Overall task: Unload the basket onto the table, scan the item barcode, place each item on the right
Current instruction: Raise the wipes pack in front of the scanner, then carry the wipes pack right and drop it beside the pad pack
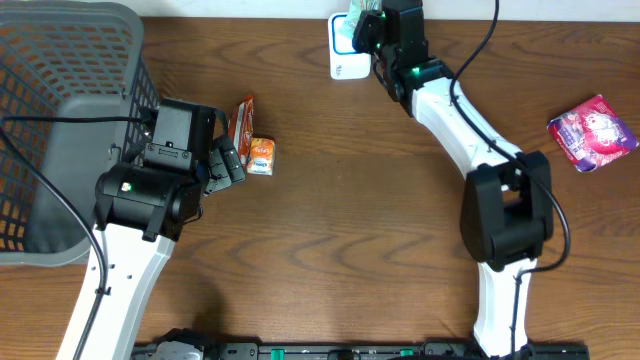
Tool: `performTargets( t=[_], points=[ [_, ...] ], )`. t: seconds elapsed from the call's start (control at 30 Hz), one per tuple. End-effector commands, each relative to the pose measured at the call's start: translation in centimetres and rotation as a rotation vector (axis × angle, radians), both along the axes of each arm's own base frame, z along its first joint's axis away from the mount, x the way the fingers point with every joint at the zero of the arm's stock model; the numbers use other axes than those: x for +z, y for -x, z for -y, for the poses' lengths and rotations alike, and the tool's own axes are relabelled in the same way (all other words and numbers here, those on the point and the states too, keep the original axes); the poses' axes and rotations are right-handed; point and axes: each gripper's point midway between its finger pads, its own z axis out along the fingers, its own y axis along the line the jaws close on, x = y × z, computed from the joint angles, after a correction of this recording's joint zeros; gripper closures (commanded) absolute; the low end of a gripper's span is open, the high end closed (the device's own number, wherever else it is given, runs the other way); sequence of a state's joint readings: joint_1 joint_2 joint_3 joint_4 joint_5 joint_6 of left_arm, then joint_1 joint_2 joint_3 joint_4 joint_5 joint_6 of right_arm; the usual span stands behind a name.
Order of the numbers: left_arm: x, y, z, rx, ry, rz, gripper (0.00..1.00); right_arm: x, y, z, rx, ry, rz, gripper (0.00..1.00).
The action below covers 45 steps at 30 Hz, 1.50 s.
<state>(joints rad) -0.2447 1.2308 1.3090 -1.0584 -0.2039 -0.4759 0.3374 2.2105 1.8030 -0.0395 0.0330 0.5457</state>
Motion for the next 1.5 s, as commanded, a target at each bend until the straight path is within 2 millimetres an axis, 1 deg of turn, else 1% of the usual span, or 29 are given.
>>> performTargets(
  t=[0.0,0.03,0.1,0.17,0.27,0.3,0.37,0.4,0.5,0.57,0.63,0.67,0.77,0.83,0.87,0.93,1.03,1.07,1.1,1.13,1.2,1.27,1.33,1.47],
  points=[
    [0.0,0.0,0.0,0.015,0.013,0.000,0.02,-1.8,-0.8,-1.2,0.038,-0.054,-0.035,0.99],
    [0.0,0.0,0.0,0.015,0.013,0.000,0.02,-2.4,-0.9,-1.5,0.048,-0.056,-0.047,0.99],
    [0.0,0.0,0.0,0.015,0.013,0.000,0.02,-2.9,-1.0,-1.3,0.042,-0.047,-0.061,0.99],
    [0.0,0.0,0.0,0.015,0.013,0.000,0.02,-2.9,-1.2,-0.6,0.021,-0.029,-0.062,0.99],
    [0.0,0.0,0.0,0.015,0.013,0.000,0.02,-1.4,-1.7,0.9,0.010,0.000,-0.056,0.99],
    [0.0,0.0,0.0,0.015,0.013,0.000,0.02,-0.8,-1.9,1.8,0.000,0.016,-0.062,0.99],
    [0.0,0.0,0.0,0.015,0.013,0.000,0.02,0.9,-2.2,4.8,-0.036,0.066,-0.079,0.99],
    [0.0,0.0,0.0,0.015,0.013,0.000,0.02,1.6,-2.2,6.8,-0.071,0.096,-0.095,0.99],
    [0.0,0.0,0.0,0.015,0.013,0.000,0.02,2.8,-1.6,13.3,-0.208,0.199,-0.160,0.99],
    [0.0,0.0,0.0,0.015,0.013,0.000,0.02,2.8,-0.5,18.3,-0.303,0.289,-0.230,0.99],
    [0.0,0.0,0.0,0.015,0.013,0.000,0.02,2.0,0.8,22.6,-0.366,0.366,-0.308,0.99],
    [0.0,0.0,0.0,0.015,0.013,0.000,0.02,1.1,2.1,25.8,-0.402,0.421,-0.375,0.99],
    [0.0,0.0,0.0,0.015,0.013,0.000,0.02,-0.5,5.0,31.9,-0.515,0.485,-0.505,0.99],
    [0.0,0.0,0.0,0.015,0.013,0.000,0.02,-1.4,6.6,35.1,-0.563,0.489,-0.564,0.99],
    [0.0,0.0,0.0,0.015,0.013,0.000,0.02,-1.9,7.1,36.2,-0.568,0.483,-0.585,0.99],
    [0.0,0.0,0.0,0.015,0.013,0.000,0.02,-3.3,8.0,37.9,-0.541,0.451,-0.623,0.99],
    [0.0,0.0,0.0,0.015,0.013,0.000,0.02,-5.4,9.1,39.3,-0.500,0.368,-0.667,0.98],
    [0.0,0.0,0.0,0.015,0.013,0.000,0.02,-6.0,9.3,39.7,-0.495,0.345,-0.675,0.91],
    [0.0,0.0,0.0,0.015,0.013,0.000,0.02,-7.0,9.9,40.5,-0.495,0.317,-0.694,0.69],
    [0.0,0.0,0.0,0.015,0.013,0.000,0.02,-7.4,10.3,40.9,-0.497,0.305,-0.706,0.59],
    [0.0,0.0,0.0,0.015,0.013,0.000,0.02,-8.0,10.9,41.5,-0.505,0.295,-0.727,0.49],
    [0.0,0.0,0.0,0.015,0.013,0.000,0.02,-8.0,11.2,41.5,-0.505,0.292,-0.737,0.46],
    [0.0,0.0,0.0,0.015,0.013,0.000,0.02,-7.7,11.4,41.1,-0.493,0.285,-0.742,0.45],
    [0.0,0.0,0.0,0.015,0.013,0.000,0.02,-6.3,11.2,40.0,-0.462,0.258,-0.716,0.46]
  ],
)
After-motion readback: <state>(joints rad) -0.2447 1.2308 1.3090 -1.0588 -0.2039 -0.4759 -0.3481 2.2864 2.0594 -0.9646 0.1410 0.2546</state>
